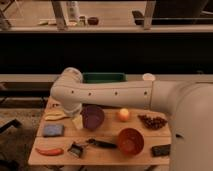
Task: Place sponge in red bowl
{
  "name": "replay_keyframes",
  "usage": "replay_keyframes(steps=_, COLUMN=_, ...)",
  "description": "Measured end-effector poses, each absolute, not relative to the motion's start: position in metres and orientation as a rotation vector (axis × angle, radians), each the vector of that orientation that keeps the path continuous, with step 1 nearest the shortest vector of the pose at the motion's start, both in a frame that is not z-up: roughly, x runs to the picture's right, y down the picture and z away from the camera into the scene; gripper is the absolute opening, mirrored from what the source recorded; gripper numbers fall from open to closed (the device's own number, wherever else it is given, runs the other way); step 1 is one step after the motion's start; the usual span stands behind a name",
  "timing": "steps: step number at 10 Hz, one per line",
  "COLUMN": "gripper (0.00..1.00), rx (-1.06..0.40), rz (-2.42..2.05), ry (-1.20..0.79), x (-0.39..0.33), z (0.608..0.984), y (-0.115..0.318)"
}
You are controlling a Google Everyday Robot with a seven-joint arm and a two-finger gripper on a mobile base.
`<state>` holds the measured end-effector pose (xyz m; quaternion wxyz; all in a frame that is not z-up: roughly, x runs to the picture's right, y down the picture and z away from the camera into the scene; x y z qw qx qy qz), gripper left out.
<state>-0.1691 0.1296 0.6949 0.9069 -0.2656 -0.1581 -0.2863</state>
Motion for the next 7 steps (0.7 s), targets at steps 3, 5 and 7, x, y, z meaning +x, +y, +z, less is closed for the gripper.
replay_keyframes(steps=3, gripper=0.8, rx=-0.555, rz=-0.598, ry=-0.333, x=-0.177, z=0.7, y=0.131)
replay_keyframes(steps=5, gripper=0.8, rx=-0.555, rz=-0.606, ry=-0.348, x=-0.198, z=0.706, y=0.135)
replay_keyframes(steps=7, gripper=0.8, rx=-0.559, rz=-0.605, ry=-0.355, x=-0.208, z=0.711, y=0.135)
